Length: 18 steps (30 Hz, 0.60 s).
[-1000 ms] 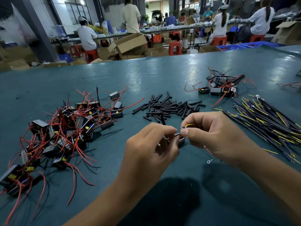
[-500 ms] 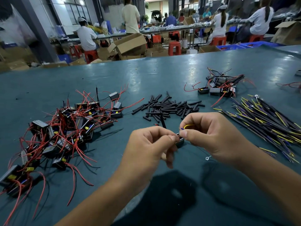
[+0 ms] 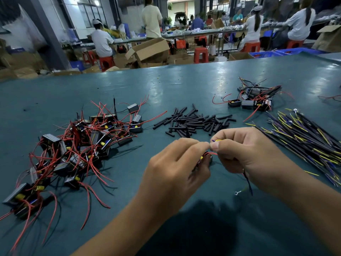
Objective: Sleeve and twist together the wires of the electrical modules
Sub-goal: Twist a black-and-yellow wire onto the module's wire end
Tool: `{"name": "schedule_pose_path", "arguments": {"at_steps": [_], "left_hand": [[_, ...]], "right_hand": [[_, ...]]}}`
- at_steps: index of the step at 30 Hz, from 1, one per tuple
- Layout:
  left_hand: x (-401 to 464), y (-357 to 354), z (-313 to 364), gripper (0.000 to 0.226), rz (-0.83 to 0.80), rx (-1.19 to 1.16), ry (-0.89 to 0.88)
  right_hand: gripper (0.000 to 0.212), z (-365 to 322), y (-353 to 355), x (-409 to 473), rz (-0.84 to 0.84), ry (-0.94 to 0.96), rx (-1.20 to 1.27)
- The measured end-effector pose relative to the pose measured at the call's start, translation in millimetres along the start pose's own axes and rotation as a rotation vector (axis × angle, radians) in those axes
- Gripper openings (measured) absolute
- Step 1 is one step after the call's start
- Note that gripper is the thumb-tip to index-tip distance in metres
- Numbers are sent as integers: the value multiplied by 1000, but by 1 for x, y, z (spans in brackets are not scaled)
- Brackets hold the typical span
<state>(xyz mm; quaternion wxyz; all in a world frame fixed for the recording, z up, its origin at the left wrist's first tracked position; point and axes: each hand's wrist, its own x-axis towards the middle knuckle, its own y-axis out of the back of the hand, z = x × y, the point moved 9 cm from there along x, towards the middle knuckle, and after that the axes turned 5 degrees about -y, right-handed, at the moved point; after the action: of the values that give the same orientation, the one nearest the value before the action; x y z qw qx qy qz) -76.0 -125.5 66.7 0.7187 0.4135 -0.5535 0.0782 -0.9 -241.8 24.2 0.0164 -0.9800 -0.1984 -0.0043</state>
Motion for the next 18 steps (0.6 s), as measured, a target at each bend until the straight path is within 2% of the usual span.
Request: {"name": "schedule_pose_path", "arguments": {"at_steps": [4,7,9,13,18], "left_hand": [[-1,-6,4,10,-40,160,-62],[-1,-8,4,9,-54,145,-63],[-1,-9,-1,10,-60,49,19],[-6,-14,-25,10,-58,-330,393],[-32,-51,-42,16,-139,-1080,1013]], "right_hand": [[15,6,-4,-1,-27,-74,54],[16,6,-3,-1,-25,-80,54],[20,5,-2,-2,-6,-58,12],[25,-5,-2,-4,8,69,-123],[8,-18,-6,-10,-32,235,-292]]}}
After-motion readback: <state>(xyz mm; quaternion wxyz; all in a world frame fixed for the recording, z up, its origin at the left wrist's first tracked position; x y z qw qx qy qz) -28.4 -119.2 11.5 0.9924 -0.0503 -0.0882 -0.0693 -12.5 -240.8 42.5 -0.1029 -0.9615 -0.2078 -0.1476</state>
